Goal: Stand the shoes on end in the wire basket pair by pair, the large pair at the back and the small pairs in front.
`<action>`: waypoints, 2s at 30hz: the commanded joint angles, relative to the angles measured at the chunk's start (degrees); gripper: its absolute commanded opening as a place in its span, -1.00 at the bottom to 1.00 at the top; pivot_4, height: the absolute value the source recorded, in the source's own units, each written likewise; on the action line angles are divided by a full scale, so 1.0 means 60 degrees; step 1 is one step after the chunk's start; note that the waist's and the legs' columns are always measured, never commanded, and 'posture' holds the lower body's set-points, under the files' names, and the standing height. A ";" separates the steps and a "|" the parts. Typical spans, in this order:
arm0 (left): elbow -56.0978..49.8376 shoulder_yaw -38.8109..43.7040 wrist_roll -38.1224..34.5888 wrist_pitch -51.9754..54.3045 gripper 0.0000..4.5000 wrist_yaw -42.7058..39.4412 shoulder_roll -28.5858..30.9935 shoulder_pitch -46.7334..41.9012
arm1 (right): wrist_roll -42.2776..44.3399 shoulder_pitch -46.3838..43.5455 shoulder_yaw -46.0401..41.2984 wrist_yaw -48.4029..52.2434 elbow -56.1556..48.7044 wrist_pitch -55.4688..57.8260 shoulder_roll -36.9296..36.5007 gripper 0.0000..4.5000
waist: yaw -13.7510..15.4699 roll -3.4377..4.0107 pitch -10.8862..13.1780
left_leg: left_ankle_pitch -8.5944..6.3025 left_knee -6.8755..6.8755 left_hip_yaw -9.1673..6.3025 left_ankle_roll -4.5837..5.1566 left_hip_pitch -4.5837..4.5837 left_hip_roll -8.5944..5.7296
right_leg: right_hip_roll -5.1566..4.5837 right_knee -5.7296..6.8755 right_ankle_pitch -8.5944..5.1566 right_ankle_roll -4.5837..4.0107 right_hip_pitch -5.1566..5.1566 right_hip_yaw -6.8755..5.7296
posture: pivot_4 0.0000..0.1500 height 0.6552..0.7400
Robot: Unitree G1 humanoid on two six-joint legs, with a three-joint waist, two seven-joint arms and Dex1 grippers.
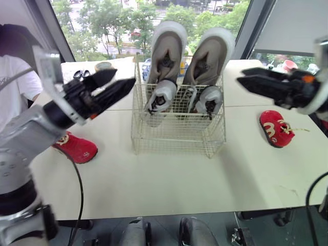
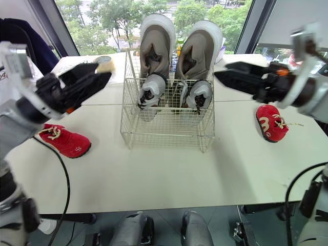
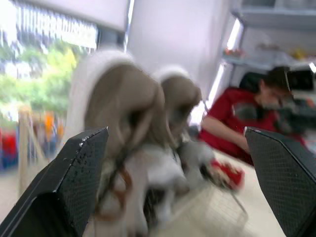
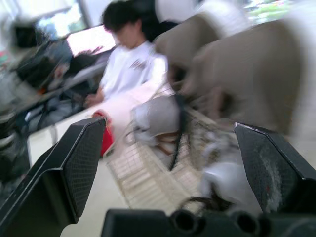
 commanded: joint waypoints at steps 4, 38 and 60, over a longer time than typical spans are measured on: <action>-0.1125 -0.0434 -0.1011 0.0234 1.00 -0.1180 0.0151 0.2723 | -0.3671 0.2725 -0.0994 -0.1125 0.0213 -0.3187 0.0161 1.00 | 0.0039 -0.0006 -0.0005 | -0.0001 0.0010 0.0004 -0.0003 0.0007 -0.0011 | -0.0012 -0.0024 -0.0018 -0.0024 0.0023 0.0005 | 1.00 1.00; -0.3023 -0.4028 0.0172 -0.1684 1.00 -0.0299 -0.0568 0.3473 | -0.7570 0.4546 -0.0325 -0.3205 0.2658 -0.7109 0.3792 1.00 | -0.0125 0.0080 -0.0014 | 0.0003 -0.0003 0.0011 -0.0009 0.0017 -0.0009 | 0.0013 -0.0009 -0.0036 -0.0021 0.0005 0.0037 | 1.00 1.00; -0.2414 -0.2285 0.0324 -0.1666 1.00 0.0883 0.1226 0.3259 | -0.9141 0.1126 0.0942 -0.2550 0.9409 -1.1409 0.3795 -0.04 | -0.0438 0.0074 -0.0006 | 0.0004 -0.0007 0.0001 -0.0009 0.0019 -0.0014 | 0.0011 -0.0008 -0.0023 -0.0038 0.0011 0.0038 | 1.00 1.00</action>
